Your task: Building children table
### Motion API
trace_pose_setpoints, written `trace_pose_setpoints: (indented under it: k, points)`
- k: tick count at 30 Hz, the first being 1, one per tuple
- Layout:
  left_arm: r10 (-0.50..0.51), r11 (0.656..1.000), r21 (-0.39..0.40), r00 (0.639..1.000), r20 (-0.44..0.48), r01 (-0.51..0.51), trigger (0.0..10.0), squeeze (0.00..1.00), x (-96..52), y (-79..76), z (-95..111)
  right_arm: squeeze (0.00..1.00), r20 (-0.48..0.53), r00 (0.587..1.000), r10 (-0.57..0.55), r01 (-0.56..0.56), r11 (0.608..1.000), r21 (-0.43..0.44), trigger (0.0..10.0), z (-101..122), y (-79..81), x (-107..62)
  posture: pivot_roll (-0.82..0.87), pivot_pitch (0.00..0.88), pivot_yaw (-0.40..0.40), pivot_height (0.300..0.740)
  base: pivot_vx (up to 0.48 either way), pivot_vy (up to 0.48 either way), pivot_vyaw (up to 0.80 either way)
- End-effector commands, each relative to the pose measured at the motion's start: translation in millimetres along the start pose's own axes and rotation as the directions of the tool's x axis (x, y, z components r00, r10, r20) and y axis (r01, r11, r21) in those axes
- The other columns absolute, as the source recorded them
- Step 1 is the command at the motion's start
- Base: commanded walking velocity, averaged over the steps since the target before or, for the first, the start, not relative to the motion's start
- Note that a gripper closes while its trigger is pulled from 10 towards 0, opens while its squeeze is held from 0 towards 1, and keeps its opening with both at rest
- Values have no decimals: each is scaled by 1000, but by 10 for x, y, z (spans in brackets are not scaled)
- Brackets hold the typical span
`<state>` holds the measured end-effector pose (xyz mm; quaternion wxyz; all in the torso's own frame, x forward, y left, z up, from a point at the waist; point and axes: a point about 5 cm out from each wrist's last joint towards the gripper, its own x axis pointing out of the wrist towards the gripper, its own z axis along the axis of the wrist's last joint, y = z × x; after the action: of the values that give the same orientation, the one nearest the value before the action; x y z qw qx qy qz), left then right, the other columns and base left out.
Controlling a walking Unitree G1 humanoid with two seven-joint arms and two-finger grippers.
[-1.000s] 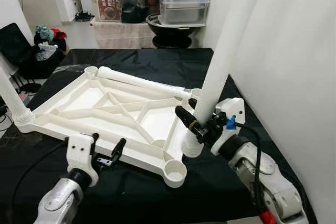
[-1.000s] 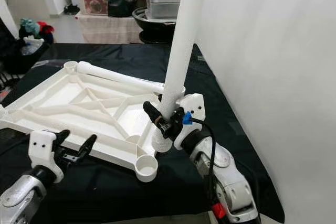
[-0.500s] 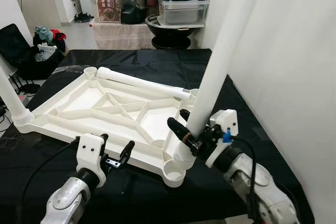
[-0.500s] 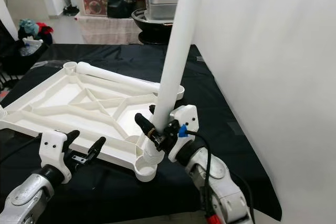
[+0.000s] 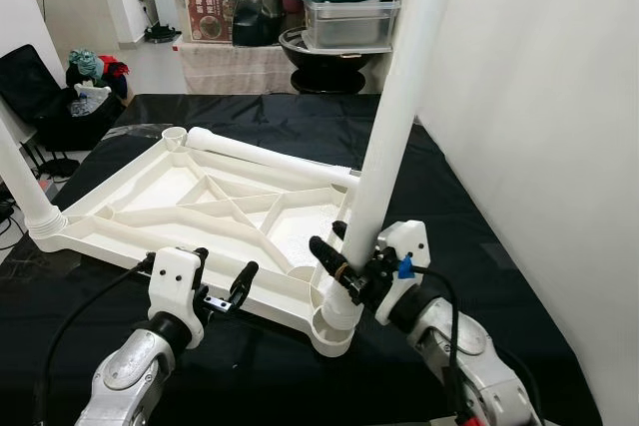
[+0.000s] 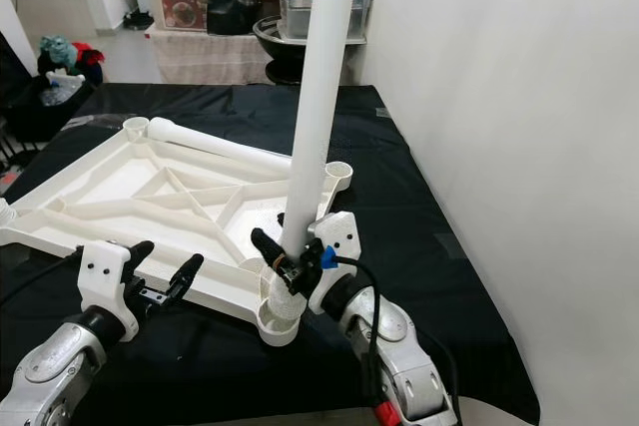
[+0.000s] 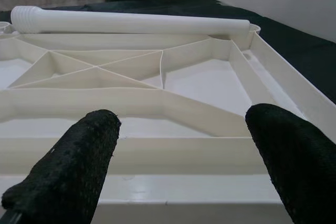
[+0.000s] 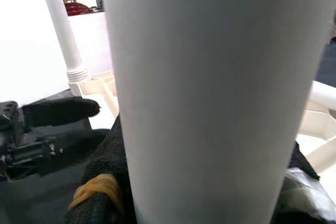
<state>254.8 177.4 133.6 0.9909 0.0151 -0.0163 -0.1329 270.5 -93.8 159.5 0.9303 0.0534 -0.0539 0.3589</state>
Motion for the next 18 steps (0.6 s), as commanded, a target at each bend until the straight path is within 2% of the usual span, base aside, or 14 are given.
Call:
trace_pose_setpoints:
  k: [1, 10, 18]
  points:
    - [4, 1000, 9, 1000, -6, -4, 10000, 0, 9, 31, -17, 0, 15, 1000, -1, 1, 1000, -11, 0, -8, 0, 8, 117, 0, -42, 740, 0, 0, 0]
    - [15, 1000, 20, 1000, -8, -14, 10000, 0, 30, 98, -12, 0, 23, 1000, -14, 14, 1000, -11, 0, -21, -10, -70, 116, 0, -40, 740, 0, 0, 0]
    - [15, 1000, 24, 1000, -9, -14, 10000, 0, 76, 97, -17, 0, -16, 1000, 13, -14, 999, -38, 0, -105, 29, -143, 110, 0, -38, 740, 0, 0, 0]
